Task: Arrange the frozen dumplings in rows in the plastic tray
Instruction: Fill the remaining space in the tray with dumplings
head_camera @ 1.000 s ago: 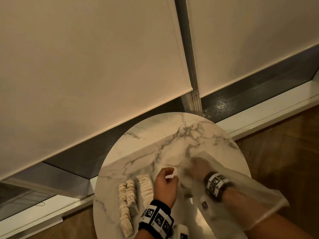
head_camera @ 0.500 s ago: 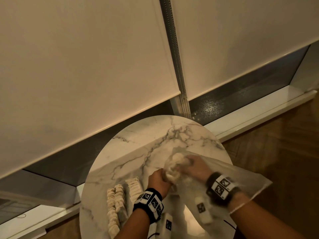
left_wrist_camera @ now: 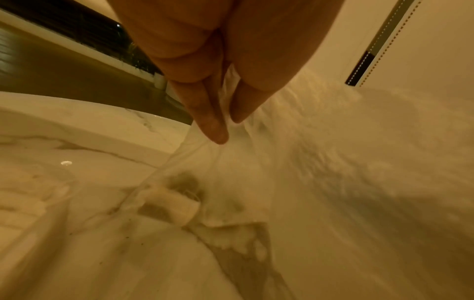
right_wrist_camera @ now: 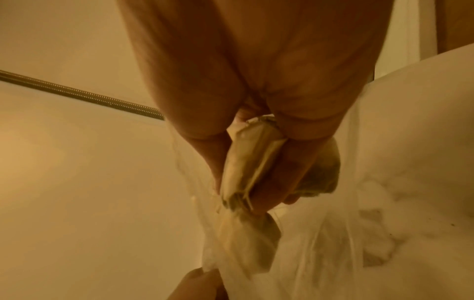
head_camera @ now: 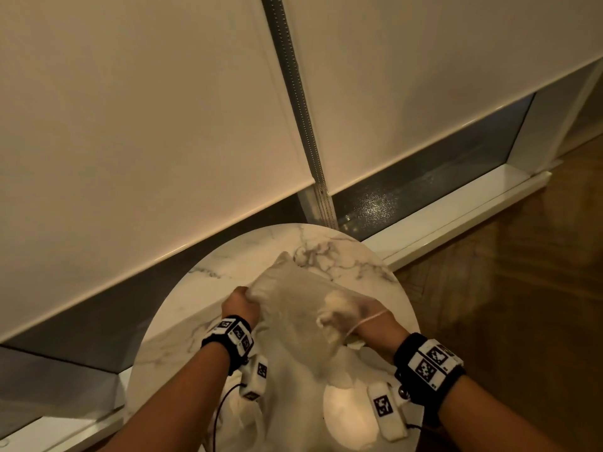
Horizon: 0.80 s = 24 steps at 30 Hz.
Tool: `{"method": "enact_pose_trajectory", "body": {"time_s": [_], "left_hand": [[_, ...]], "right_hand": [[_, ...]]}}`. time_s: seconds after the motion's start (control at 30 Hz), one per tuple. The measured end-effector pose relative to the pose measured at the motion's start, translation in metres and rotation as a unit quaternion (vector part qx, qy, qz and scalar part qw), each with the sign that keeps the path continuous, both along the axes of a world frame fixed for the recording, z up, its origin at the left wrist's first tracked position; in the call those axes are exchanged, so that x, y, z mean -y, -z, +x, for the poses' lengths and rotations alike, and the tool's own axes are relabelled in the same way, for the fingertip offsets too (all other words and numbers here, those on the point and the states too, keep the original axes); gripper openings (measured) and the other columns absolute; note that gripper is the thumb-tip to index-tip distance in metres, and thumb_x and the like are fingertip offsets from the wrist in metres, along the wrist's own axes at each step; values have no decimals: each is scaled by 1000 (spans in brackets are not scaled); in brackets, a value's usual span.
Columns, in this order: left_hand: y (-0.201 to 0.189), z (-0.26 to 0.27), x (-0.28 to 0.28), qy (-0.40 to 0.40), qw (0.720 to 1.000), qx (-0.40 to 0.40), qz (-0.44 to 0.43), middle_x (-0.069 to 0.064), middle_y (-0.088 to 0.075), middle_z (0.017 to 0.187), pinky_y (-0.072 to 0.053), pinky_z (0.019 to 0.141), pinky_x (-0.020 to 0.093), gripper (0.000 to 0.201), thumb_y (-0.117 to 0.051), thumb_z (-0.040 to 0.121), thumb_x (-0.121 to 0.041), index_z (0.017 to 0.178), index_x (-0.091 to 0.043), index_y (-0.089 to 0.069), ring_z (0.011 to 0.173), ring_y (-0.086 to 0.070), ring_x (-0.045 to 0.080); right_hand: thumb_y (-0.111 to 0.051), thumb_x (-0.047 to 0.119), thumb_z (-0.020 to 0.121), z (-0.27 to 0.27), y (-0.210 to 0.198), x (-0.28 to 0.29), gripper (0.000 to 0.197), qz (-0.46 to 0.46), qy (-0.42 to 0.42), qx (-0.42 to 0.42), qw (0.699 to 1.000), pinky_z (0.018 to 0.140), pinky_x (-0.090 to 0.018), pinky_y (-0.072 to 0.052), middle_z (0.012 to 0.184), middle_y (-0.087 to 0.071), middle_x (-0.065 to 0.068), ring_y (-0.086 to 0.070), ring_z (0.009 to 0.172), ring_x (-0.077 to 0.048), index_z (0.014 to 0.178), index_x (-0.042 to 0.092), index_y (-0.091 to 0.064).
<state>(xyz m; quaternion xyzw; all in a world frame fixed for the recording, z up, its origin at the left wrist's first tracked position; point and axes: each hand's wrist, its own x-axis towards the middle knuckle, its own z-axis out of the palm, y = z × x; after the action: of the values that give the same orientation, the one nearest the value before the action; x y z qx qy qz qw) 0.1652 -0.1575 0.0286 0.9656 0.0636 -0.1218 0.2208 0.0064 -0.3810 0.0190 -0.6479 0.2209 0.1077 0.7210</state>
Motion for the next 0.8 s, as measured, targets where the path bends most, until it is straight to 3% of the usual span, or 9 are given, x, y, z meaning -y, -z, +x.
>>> {"method": "enact_pose_trajectory", "body": {"time_s": [0.03, 0.07, 0.2, 0.3, 0.4, 0.5, 0.57, 0.67, 0.8], "left_hand": [[3, -2, -1, -8, 1000, -4, -26, 19, -63, 126, -48, 94, 39, 42, -56, 93, -24, 133, -12, -54, 115, -59, 39], [4, -6, 0, -11, 998, -8, -54, 18, -58, 134, -46, 98, 40, 53, -59, 92, -22, 142, -15, -44, 121, -55, 38], [11, -33, 7, 77, 991, 34, -107, 11, -29, 156, -35, 106, 30, 68, -60, 89, -8, 151, -23, -34, 132, -44, 30], [30, -53, 16, 196, 977, 54, -65, 2, -23, 160, -30, 116, 37, 56, -60, 92, -22, 144, -35, -44, 142, -32, 24], [54, -72, 23, 257, 964, -22, -64, -1, -51, 144, -36, 112, 33, 33, -56, 95, -33, 127, -31, -63, 134, -46, 18], [57, -95, 28, 180, 962, -111, -171, -9, -73, 108, -51, 97, 33, 20, -58, 92, -37, 104, -31, -73, 105, -65, 11], [45, -112, 33, 114, 945, -145, -269, -6, -75, 95, -53, 88, 35, 21, -59, 88, -39, 94, -27, -75, 96, -68, 18], [18, -138, 43, -38, 863, -243, -442, 12, -74, 108, -57, 81, 41, 40, -53, 92, -50, 106, -18, -73, 99, -69, 29], [-12, -162, 44, -170, 617, -406, -652, 20, -61, 133, -42, 98, 62, 83, -37, 83, -81, 125, -16, -68, 112, -63, 41]], "right_hand": [[-74, 9, 86, -4, 2, 2, 24, -11, -19, 18, 1000, 58, -36, -52, 79, -68, -17, -62, 62, -20, 105, -5, -70], [-75, 5, 84, -10, 0, 3, 20, 19, -16, 18, 1000, 55, -32, -49, 74, -67, -16, -61, 57, -18, 100, -6, -71], [-80, 7, 80, -27, -1, 15, 13, 62, -50, 38, 996, 66, -31, -56, 82, -73, -10, -68, 73, -18, 91, 4, -74], [-81, 7, 79, -33, -6, 25, 14, 108, -126, 31, 986, 69, -32, -56, 87, -72, -13, -67, 78, -20, 90, 8, -74], [-73, 1, 84, -38, -20, 31, 19, 207, -186, 36, 960, 65, -26, -54, 91, -71, -13, -68, 75, -16, 101, -1, -67], [-68, -2, 85, -40, -31, 30, 20, 295, -192, 69, 933, 71, -30, -58, 97, -70, -16, -69, 83, -21, 105, -1, -66], [-71, 1, 82, -39, -33, 28, 32, 328, -182, 94, 922, 77, -36, -58, 103, -67, -20, -69, 90, -27, 112, -4, -62], [-68, -2, 83, -34, -35, 19, 34, 337, -144, 121, 923, 81, -37, -57, 105, -66, -22, -68, 92, -28, 115, -7, -57], [-71, -1, 83, -31, -40, -4, 20, 251, -139, 158, 945, 83, -34, -55, 100, -70, -15, -67, 91, -23, 102, 4, -68]]}}
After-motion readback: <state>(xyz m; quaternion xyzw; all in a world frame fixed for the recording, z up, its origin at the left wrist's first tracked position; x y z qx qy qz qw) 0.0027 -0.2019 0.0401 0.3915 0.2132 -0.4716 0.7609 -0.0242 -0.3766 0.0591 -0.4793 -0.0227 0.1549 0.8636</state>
